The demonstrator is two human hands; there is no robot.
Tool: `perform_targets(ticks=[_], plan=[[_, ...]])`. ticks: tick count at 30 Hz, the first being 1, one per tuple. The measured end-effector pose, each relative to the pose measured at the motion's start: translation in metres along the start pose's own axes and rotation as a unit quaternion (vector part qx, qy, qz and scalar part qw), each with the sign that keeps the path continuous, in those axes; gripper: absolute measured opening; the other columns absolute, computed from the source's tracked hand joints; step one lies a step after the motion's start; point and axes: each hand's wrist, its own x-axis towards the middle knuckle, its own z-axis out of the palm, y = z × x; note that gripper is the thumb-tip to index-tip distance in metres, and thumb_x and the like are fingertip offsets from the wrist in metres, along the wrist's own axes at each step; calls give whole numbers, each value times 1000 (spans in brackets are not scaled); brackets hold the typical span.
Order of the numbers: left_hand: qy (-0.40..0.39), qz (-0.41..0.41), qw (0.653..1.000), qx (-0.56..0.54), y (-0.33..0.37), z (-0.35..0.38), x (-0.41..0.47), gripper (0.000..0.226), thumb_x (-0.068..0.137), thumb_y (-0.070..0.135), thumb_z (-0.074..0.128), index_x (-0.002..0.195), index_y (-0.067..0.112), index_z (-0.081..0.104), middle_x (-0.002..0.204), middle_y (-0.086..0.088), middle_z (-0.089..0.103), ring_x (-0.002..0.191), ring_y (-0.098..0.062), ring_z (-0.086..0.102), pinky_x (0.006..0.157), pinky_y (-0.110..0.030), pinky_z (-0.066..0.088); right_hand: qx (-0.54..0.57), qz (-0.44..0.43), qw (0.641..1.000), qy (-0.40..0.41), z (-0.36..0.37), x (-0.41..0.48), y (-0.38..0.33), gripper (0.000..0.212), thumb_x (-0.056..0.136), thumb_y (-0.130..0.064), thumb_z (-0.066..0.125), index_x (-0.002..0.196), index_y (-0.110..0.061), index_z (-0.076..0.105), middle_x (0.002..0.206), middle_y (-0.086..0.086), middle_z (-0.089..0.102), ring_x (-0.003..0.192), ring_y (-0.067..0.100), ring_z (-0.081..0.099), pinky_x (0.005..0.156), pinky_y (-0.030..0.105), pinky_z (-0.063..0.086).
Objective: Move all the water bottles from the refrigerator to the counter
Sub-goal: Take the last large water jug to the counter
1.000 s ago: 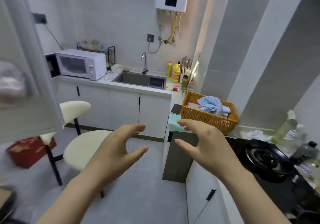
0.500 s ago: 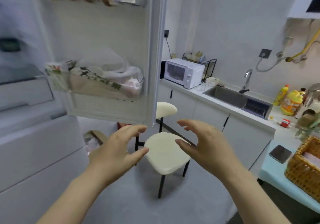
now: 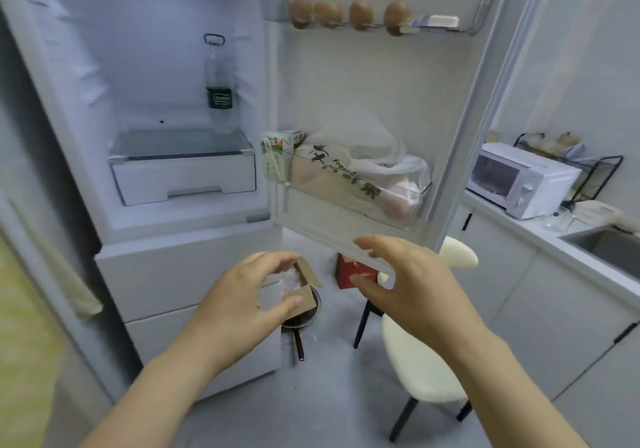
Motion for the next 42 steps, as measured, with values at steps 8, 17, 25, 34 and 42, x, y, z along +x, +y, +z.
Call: perform_targets(ticks=[8, 17, 25, 34, 42], plan=[[46, -26, 999, 11, -60, -69, -5, 49, 84, 36, 69, 129, 38, 51, 124, 25, 53, 116, 10, 48, 102, -15, 38, -2, -57, 998, 9, 37, 56, -71, 45, 88, -38, 66, 131, -28, 56, 127, -14, 63, 116, 8, 58, 93, 23, 42], [87, -56, 995, 13, -122, -131, -21, 50, 84, 36, 69, 129, 41, 51, 123, 29, 52, 116, 12, 47, 101, -13, 37, 9, -110, 994, -4, 72, 96, -146, 49, 89, -40, 65, 135, -27, 53, 129, -12, 61, 112, 8, 60, 91, 16, 36], [109, -83, 990, 4, -153, -152, -28, 49, 84, 34, 69, 130, 40, 52, 124, 28, 52, 117, 12, 47, 103, -18, 39, 7, -139, 990, -11, 95, 123, -174, 48, 89, -40, 64, 134, -28, 53, 125, -12, 63, 115, 8, 58, 89, 16, 35], [139, -79, 987, 9, -173, -160, 25, 47, 84, 33, 69, 128, 40, 53, 122, 29, 53, 115, 13, 48, 103, -15, 38, 25, -158, 987, -5, 113, 184, -165, 46, 87, -38, 68, 130, -26, 57, 122, -11, 65, 110, 7, 61, 89, 20, 42], [162, -81, 983, 23, -188, -156, 101, 46, 83, 32, 71, 124, 43, 54, 119, 31, 54, 113, 15, 48, 97, -12, 41, 55, -170, 984, 19, 125, 264, -136, 48, 86, -38, 69, 130, -26, 57, 116, -8, 67, 107, 11, 63, 89, 26, 46]])
